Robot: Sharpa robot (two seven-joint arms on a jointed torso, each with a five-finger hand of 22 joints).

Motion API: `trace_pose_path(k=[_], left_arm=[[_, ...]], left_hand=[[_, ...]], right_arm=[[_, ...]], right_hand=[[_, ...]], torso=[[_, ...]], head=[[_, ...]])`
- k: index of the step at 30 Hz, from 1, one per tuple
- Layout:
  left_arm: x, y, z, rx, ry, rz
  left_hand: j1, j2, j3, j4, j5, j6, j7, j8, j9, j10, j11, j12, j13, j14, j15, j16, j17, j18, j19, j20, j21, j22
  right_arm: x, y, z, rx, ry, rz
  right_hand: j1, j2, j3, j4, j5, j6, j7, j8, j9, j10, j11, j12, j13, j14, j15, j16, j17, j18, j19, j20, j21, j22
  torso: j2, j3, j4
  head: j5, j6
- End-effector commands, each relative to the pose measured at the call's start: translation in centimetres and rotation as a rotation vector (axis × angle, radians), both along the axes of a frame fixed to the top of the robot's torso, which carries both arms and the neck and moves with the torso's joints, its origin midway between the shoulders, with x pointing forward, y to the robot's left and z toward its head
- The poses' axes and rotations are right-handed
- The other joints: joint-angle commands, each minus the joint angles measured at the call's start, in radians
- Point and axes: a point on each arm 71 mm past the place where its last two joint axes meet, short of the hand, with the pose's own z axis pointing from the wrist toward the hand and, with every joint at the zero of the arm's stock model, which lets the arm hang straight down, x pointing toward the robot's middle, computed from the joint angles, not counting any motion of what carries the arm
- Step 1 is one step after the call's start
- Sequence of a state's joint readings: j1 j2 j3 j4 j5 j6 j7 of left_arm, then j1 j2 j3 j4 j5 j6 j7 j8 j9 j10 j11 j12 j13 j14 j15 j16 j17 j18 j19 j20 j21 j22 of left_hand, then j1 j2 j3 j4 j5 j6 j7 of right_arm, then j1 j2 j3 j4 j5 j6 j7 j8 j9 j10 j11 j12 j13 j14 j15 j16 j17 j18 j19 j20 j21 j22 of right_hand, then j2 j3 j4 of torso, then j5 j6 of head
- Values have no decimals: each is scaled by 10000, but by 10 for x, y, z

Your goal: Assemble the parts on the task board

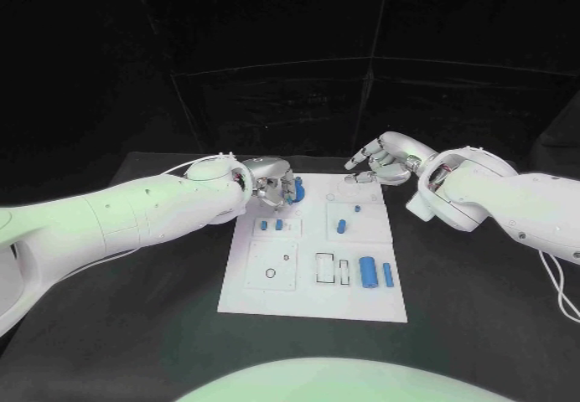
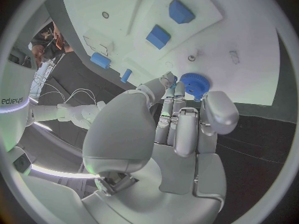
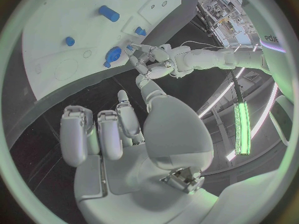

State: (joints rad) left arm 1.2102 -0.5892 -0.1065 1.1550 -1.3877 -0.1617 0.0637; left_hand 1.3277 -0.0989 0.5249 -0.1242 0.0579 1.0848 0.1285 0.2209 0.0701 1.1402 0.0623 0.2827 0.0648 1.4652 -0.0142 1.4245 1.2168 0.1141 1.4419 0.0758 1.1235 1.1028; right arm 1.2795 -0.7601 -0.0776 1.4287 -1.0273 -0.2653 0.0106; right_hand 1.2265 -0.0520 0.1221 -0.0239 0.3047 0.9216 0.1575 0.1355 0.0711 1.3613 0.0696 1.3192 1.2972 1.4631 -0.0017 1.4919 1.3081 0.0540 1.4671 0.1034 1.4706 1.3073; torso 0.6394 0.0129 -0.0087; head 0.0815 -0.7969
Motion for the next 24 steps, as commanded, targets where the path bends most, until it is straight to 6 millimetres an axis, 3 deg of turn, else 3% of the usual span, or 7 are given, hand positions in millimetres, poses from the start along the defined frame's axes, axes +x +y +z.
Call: trace_pose_path(k=[1, 12, 24], left_arm=[[-1, 6, 0, -27, 330, 99], [-2, 28, -4, 291, 657, 473], [-2, 30, -5, 379, 808, 472]], left_hand=[[-112, -4, 51, -6, -49, 66, -18, -39, 7, 67, -9, -44, 17, 380, -75, 20, -10, -111, 77, 3, 42, 28], [-159, -35, 40, -3, -51, 92, -29, -56, 10, 103, -15, -81, 21, 380, -77, 21, -13, -111, 74, 4, 49, 41], [-179, -49, 36, -4, -54, 108, -35, -65, 12, 126, -21, -101, 24, 376, -80, 15, -31, -108, 67, 4, 40, 35]], right_arm=[[0, 1, 1, 32, -23, 74], [0, -1, 1, 25, -24, 53], [0, 0, 1, 18, -25, 65]], right_hand=[[6, 107, -40, 3, 25, -6, 7, 38, -16, -32, 5, -20, 5, 675, -68, -53, 710, -48, 18, -75, -54, 195], [6, 107, -40, 3, 25, -6, 7, 38, -16, -32, 5, -20, 5, 675, -68, -53, 710, -48, 18, -75, -54, 195], [6, 107, -40, 3, 25, -6, 7, 38, -16, -32, 5, -20, 5, 675, -68, -53, 710, -48, 18, -75, -54, 195]], torso=[[10, -7, -16], [14, -6, -40], [14, -6, -43]], head=[[23, -3], [48, -18], [78, -60]])
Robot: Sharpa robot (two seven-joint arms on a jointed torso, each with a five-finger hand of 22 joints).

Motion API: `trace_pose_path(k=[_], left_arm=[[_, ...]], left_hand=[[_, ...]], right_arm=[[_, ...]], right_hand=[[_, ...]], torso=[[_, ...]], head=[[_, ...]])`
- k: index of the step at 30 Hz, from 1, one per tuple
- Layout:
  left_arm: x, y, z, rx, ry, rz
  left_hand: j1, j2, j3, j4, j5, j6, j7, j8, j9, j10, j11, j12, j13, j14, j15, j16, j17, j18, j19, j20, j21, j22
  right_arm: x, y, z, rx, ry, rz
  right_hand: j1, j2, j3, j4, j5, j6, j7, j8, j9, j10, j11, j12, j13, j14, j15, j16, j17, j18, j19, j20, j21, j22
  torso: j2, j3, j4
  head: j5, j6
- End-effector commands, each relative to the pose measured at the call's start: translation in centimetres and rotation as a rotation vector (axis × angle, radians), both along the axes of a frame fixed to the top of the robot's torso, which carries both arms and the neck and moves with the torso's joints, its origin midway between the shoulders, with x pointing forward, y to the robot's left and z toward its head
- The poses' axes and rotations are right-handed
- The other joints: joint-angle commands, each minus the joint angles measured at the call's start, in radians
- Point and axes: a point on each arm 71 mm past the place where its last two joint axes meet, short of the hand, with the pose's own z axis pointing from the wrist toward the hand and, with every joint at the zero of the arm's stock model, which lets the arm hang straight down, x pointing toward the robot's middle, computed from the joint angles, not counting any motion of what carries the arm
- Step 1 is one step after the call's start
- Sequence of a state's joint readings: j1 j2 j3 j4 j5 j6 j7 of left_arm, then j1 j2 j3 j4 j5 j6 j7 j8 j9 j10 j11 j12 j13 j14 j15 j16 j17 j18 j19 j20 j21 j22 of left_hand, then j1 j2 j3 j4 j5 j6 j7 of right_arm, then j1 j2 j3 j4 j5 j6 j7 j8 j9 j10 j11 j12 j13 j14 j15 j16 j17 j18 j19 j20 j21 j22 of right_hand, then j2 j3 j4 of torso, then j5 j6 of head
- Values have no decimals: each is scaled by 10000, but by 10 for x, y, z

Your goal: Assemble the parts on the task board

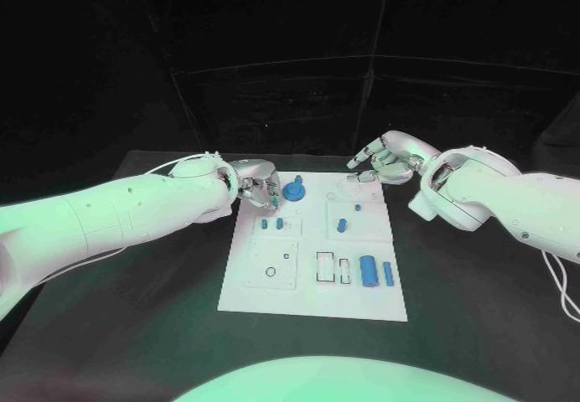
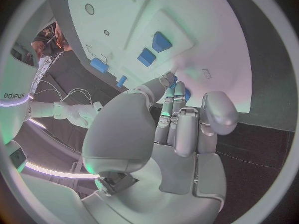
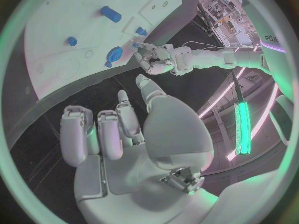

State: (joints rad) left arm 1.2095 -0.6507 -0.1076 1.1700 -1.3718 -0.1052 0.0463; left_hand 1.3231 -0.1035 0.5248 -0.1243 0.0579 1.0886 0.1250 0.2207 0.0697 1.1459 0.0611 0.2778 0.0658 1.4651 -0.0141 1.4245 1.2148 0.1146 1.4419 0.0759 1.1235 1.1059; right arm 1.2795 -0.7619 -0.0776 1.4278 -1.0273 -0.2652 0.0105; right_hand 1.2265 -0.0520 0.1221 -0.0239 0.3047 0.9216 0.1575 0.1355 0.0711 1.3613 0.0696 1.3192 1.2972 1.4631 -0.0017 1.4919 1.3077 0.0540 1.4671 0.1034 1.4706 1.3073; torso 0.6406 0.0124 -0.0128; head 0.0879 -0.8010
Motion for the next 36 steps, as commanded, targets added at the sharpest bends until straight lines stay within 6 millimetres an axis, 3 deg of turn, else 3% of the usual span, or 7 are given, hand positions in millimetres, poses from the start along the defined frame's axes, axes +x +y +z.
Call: trace_pose_path(k=[1, 36], left_arm=[[0, -1, 0, 32, 197, -12], [2, -4, -4, 225, 533, -92]], left_hand=[[-133, -4, 37, -3, -54, 70, 0, -63, 16, 69, -9, -52, 14, 376, -81, 15, -10, -113, 68, 3, 40, 4], [-238, -105, -9, -15, -72, 35, 15, -172, 1, 69, 13, -206, 10, 359, -70, -4, -65, -107, 35, 8, 5, -10]], right_arm=[[0, 1, 1, 26, -26, 93], [0, 4, 1, 26, -10, 155]], right_hand=[[6, 107, -40, 3, 25, -6, 7, 38, -16, -32, 5, -20, 5, 675, -68, -53, 713, -48, 18, -74, -54, 195], [6, 107, -40, 3, 25, -6, 7, 38, -16, -32, 5, -20, 5, 675, -68, -53, 713, -48, 18, -74, -54, 195]], torso=[[2, -1, -4], [3, 7, -14]], head=[[20, -24], [4, -76]])
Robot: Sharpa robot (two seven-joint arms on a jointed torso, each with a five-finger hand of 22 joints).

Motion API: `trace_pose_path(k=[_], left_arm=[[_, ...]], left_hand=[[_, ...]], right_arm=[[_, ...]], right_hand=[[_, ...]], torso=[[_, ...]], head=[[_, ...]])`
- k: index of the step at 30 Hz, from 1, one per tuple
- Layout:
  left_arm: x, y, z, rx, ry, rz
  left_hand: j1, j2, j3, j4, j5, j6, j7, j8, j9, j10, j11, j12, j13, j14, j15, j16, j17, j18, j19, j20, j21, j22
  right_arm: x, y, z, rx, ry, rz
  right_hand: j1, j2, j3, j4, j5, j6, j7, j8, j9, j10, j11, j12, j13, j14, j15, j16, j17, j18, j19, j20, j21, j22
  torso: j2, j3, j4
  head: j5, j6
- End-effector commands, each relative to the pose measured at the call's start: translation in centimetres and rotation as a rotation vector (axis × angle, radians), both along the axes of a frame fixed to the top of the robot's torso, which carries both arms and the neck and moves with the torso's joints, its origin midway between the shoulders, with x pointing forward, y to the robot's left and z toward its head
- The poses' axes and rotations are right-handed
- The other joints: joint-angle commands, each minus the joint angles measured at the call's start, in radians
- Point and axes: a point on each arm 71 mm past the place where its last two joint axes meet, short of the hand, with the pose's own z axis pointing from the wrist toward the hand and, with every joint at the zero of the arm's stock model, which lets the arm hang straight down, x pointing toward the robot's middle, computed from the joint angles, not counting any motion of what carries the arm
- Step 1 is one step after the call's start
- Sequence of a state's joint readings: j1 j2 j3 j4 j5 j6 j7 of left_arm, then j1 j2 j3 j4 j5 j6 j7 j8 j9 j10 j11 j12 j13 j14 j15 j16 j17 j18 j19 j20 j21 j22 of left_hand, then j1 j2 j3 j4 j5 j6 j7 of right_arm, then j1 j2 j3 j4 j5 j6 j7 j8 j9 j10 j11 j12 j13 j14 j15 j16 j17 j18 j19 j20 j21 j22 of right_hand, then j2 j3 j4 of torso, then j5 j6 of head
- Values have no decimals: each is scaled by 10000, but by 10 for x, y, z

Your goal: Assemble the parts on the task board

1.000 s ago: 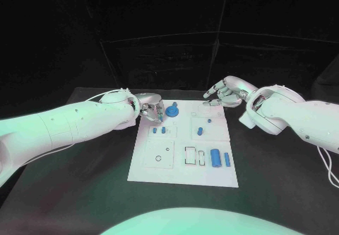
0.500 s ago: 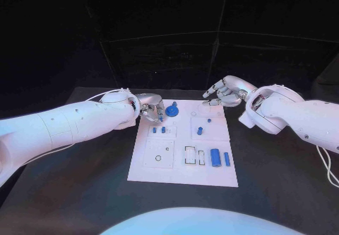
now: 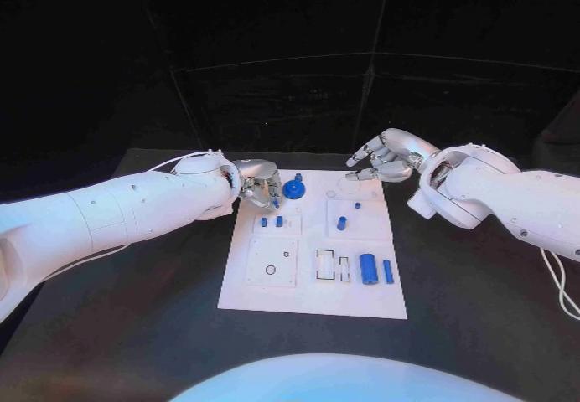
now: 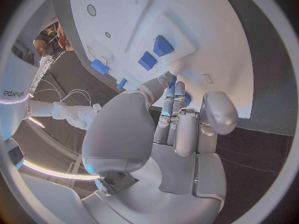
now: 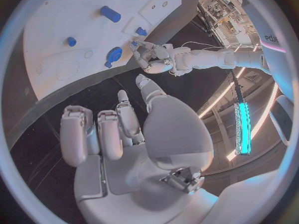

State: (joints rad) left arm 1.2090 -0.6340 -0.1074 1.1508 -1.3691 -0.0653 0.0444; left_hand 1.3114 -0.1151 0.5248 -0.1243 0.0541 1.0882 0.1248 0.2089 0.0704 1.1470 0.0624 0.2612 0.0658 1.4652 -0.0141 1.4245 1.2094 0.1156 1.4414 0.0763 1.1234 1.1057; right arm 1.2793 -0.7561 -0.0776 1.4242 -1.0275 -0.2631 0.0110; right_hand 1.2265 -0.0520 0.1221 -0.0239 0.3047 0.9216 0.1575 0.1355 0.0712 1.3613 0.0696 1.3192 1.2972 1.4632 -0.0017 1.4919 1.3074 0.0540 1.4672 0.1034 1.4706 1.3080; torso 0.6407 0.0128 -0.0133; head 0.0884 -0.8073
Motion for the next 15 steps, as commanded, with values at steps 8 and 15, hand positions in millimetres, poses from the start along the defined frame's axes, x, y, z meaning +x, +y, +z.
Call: trace_pose_path(k=[8, 15], left_arm=[[0, -3, -1, 74, 252, -94], [0, -2, -2, 131, 284, -8]], left_hand=[[-130, -2, -16, -19, -34, 35, 18, -64, -6, 57, 1, -54, 11, 356, -68, -10, -27, -116, 37, 5, 3, -8], [-148, -38, -35, -32, -34, 7, 24, -108, -13, 39, 12, -111, 8, 353, -61, -10, -32, -118, 33, 10, 9, 4]], right_arm=[[0, 1, 1, 26, -15, 116], [0, 1, 1, 24, -12, 115]], right_hand=[[6, 107, -40, 4, 25, -6, 7, 38, -17, -32, 5, -20, 5, 675, -68, -53, 717, -48, 18, -75, -54, 188], [6, 107, -40, 4, 25, -6, 7, 38, -17, -32, 5, -20, 5, 675, -68, -53, 717, -48, 18, -75, -54, 188]], torso=[[-1, -4, 11], [-6, -1, 7]], head=[[-22, -41], [-13, -37]])
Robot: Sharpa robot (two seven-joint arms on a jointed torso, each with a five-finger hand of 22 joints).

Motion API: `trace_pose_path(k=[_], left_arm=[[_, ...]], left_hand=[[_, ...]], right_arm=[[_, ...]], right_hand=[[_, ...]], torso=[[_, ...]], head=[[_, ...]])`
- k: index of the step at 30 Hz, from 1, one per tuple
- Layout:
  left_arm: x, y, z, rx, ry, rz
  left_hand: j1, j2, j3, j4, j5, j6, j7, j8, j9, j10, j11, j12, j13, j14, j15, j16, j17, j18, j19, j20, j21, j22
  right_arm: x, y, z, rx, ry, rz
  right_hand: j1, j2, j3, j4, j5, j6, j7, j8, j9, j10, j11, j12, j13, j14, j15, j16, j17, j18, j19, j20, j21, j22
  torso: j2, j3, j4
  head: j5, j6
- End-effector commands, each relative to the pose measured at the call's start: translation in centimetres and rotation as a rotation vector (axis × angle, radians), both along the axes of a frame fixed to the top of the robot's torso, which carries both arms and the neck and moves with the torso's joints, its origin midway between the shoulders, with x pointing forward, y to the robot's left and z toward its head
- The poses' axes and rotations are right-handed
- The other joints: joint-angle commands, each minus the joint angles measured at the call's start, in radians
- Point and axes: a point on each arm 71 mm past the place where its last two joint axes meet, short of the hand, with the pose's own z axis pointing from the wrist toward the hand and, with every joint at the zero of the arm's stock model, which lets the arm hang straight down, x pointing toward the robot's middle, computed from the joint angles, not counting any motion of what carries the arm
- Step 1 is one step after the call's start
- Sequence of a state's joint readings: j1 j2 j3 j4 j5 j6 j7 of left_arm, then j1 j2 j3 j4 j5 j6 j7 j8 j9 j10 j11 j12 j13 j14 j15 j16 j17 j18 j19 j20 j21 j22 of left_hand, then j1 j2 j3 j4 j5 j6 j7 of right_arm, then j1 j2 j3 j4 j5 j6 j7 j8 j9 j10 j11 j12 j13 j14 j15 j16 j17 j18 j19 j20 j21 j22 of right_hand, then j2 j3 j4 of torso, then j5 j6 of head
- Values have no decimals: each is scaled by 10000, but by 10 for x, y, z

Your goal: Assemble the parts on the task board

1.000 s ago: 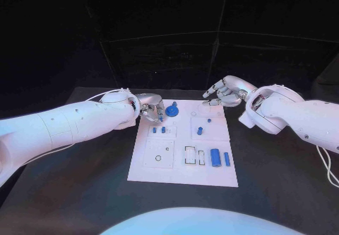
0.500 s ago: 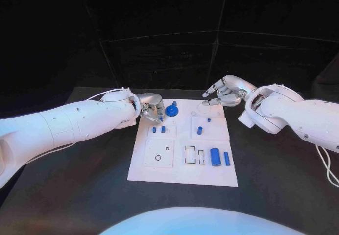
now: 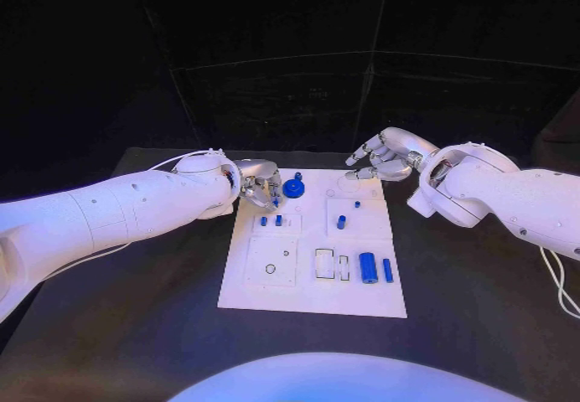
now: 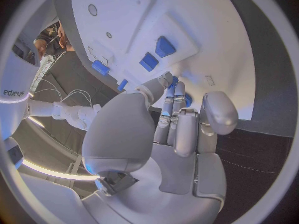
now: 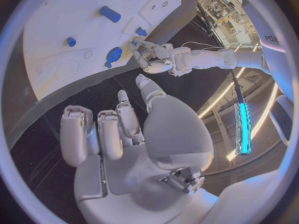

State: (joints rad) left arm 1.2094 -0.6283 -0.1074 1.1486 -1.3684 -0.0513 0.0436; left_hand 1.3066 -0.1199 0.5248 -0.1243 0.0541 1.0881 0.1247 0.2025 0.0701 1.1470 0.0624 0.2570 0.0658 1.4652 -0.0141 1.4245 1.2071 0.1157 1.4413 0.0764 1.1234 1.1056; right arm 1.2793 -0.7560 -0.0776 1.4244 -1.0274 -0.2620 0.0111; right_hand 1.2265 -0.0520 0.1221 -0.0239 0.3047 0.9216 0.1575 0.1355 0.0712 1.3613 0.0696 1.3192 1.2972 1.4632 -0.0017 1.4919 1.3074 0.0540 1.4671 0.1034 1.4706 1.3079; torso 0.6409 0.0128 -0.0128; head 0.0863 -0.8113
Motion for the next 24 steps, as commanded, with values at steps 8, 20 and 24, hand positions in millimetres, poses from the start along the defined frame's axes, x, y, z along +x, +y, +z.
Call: trace_pose_path(k=[8, 20, 24], left_arm=[[0, 3, -2, 220, 256, 222], [1, 6, 0, 138, 17, 390], [1, 10, 1, 115, -76, 487]], left_hand=[[-228, -172, -121, -56, -35, -538, 178, -507, -69, -328, 180, -464, -18, 323, 67, -37, -101, -114, -28, 96, -91, -60], [-255, -328, -257, -114, -36, -1047, 299, -946, -64, -745, 317, -823, -9, 288, 181, -67, -220, -67, -115, 211, -296, -224], [-248, -345, -291, -125, -36, -1096, 319, -996, -60, -816, 338, -873, -8, 281, 198, -76, -253, -45, -148, 230, -396, -316]], right_arm=[[0, 0, 1, 22, -28, 72], [3, -5, -1, -261, 129, -67], [5, -9, -4, -698, 263, -131]], right_hand=[[33, 115, -50, 1, 49, -10, 6, 51, -18, -68, 4, -60, -45, 672, -70, -66, 696, -44, 10, -76, -65, 170], [156, 123, -83, 79, 39, -190, -6, 84, -27, -2827, -44, -4085, -4142, 456, -127, -599, -202, 107, -353, -105, -501, -647], [267, 92, 67, 110, -5, -62, -47, 193, -9, -3357, -62, -5879, -5749, 405, -165, -826, -496, 159, -470, -143, -685, -944]], torso=[[-4, -1, 8], [-13, -2, 4], [-10, -2, 7]], head=[[2, -6], [16, 6], [28, 15]])
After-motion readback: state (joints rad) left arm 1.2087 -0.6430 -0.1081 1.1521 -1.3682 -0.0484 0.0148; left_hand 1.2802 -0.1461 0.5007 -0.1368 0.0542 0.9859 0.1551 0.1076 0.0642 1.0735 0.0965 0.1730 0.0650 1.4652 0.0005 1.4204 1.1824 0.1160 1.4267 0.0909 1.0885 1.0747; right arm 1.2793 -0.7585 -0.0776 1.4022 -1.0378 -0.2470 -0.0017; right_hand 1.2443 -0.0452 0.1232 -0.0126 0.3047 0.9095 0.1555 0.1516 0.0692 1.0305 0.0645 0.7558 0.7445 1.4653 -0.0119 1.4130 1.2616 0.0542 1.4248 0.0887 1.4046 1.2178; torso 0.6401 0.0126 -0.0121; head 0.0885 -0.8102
